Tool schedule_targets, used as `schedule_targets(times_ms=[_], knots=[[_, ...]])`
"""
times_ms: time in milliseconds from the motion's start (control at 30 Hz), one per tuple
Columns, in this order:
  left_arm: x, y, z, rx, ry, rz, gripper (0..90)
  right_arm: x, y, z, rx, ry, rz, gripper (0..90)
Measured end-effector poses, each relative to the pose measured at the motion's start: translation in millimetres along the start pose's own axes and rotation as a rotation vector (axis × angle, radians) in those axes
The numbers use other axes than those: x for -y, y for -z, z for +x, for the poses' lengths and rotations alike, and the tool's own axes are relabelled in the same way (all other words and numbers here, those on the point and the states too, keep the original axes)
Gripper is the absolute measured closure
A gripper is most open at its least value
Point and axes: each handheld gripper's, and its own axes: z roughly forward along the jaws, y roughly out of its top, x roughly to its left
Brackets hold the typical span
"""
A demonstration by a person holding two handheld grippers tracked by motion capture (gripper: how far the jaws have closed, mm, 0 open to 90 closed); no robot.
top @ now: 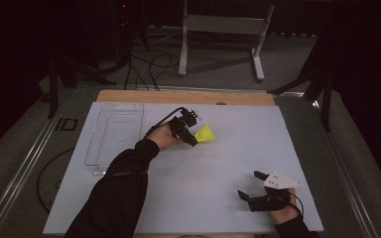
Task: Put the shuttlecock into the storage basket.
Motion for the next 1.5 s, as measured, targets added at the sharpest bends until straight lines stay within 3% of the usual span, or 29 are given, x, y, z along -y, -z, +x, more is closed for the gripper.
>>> schedule_targets(times_ms=[367,567,833,1100,1500], knots=[[6.3,24.1,-3.3,0.000,-0.021,-0.001,65.8,0.2,-0.5,-0.3,-0.001,-0.001,-0.001,7.8],[9.3,38.7,-4.5,0.007,-0.004,-0.013,65.8,0.3,-1.3,-0.4,-0.003,-0.004,0.000,7.8],[18.6,57.3,-5.3,0.018,-0.010,-0.016,65.8,1.1,-1.9,-1.4,-0.005,-0.010,0.000,7.8],[31.2,72.7,-6.4,0.002,-0.022,-0.015,65.8,1.1,-2.1,-1.9,-0.008,-0.014,0.000,7.8],[56.7,92.2,-0.7,-0.004,0.015,-0.006,65.8,0.7,-2.4,-2.1,-0.005,-0.014,0.003,7.8]])
